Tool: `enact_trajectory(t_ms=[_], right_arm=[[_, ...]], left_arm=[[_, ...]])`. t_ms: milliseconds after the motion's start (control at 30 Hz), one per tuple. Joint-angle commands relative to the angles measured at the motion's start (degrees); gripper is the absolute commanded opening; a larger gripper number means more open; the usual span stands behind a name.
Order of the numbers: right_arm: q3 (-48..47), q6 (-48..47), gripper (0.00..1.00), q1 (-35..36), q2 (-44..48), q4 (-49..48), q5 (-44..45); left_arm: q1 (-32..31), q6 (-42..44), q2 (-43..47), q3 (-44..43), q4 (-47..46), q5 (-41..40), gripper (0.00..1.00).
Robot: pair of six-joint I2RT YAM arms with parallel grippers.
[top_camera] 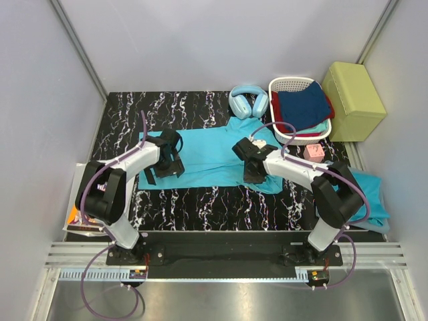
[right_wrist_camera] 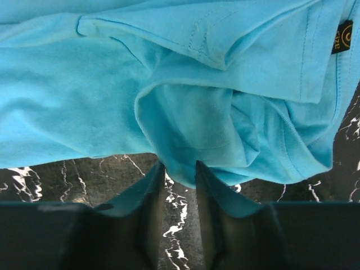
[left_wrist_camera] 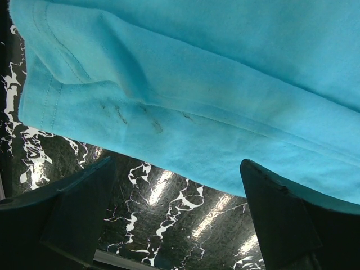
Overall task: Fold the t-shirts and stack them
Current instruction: Fold the flattened tshirt in 1/3 of the way
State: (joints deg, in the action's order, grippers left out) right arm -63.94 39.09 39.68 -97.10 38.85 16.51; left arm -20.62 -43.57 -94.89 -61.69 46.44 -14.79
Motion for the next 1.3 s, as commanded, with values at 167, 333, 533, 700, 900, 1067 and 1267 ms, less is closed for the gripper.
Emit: enact_trajectory(t_ms=[167,333,533,700,900,1067,1267], right_arm=[[2.51,3.09,0.00,-0.22,3.84,2.72,3.43],[2.42,8.97,0.00,-0.22,10.16,11.92,12.99],[0.75,15.40,0.00,-0.31,15.10,19.94,19.52],[-1.71,18.12,0.00,-0.39,10.72,26.52,20.57],[-1.45,22.17,0.00,-2.76,9.91,32.25,21.29],[0.75,21.11,0.00,-9.61,11.40,32.17,18.12],[3.56,19.62,0.00,-16.55,12.20,29.71,14.08]], left_arm=[[0.06,-0.55,-1.26,-1.50,-1.17,-0.15,0.99],[0.67,-1.25,-3.01,-1.41,-0.47,-0.68,0.99],[1.37,-1.60,-5.12,-2.12,-0.12,-0.51,0.99],[1.46,-1.17,-5.92,-3.35,0.41,-0.77,0.99],[1.90,-0.99,-6.10,-3.88,1.20,-1.21,0.99],[2.34,-0.64,-5.83,-3.96,1.29,-1.12,0.99],[2.43,-0.55,-6.18,-4.23,1.29,-0.60,0.99]])
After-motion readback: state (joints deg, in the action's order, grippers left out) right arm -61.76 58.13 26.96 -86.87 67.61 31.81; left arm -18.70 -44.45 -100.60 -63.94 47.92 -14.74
